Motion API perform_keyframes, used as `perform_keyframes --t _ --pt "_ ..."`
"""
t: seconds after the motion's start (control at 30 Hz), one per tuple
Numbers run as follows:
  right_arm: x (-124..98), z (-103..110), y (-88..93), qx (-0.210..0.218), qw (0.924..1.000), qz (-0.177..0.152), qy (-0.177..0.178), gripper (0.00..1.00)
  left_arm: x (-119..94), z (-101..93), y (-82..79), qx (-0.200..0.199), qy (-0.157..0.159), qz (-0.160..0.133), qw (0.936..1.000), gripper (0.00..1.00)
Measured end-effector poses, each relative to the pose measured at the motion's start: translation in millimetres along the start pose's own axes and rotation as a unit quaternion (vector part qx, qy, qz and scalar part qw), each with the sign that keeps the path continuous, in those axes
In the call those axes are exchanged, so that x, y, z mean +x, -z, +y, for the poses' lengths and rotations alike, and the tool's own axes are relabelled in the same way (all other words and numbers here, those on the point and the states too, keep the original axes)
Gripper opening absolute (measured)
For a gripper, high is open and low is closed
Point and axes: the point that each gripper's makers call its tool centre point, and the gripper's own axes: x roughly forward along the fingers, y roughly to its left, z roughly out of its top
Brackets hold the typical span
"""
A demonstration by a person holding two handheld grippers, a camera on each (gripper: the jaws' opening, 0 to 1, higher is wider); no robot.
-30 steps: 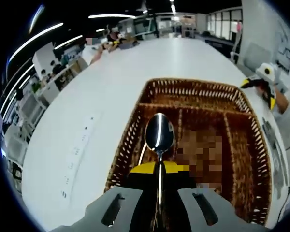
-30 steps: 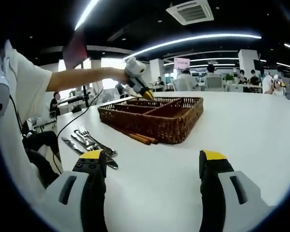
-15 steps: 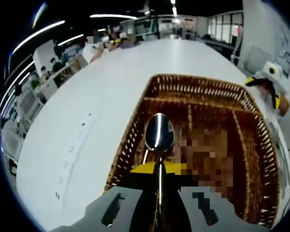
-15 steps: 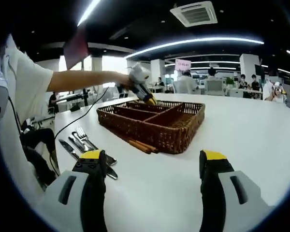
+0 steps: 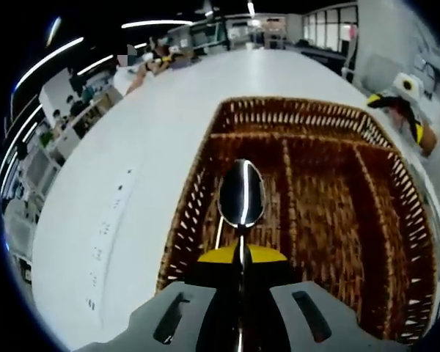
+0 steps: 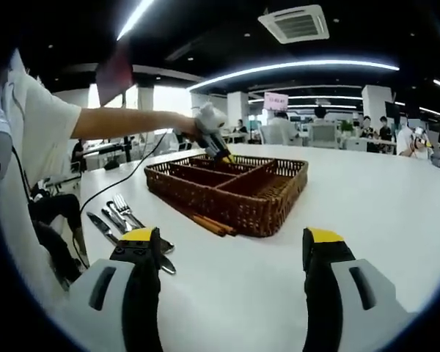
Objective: Arrange the knives, forks, and spoons in their matching storage slots by inserting each utensil handle-first until every utensil is classified and aligned in the correct compartment
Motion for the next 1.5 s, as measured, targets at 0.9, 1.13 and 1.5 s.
perform_keyframes --t 0.9,1.13,1.5 --pt "-7.9 2.4 -4.9 0.009 0.9999 -0.012 -0.002 0.82 -11.4 10.9 -6.3 -0.004 -0.036 -0.004 0.9993 0.09" --pt "-6.9 3.7 -3.8 0.001 1.0 -0.004 -0.003 0.82 -23.6 18.0 -16.1 -0.018 -0.072 -0.025 0.9969 0.25" --pt "-2.2 12.9 -6.6 -0.001 0.9999 -0.006 -0.015 0.82 -40.1 11.5 -23.2 -0.006 -0.102 -0.041 0.9939 0.42"
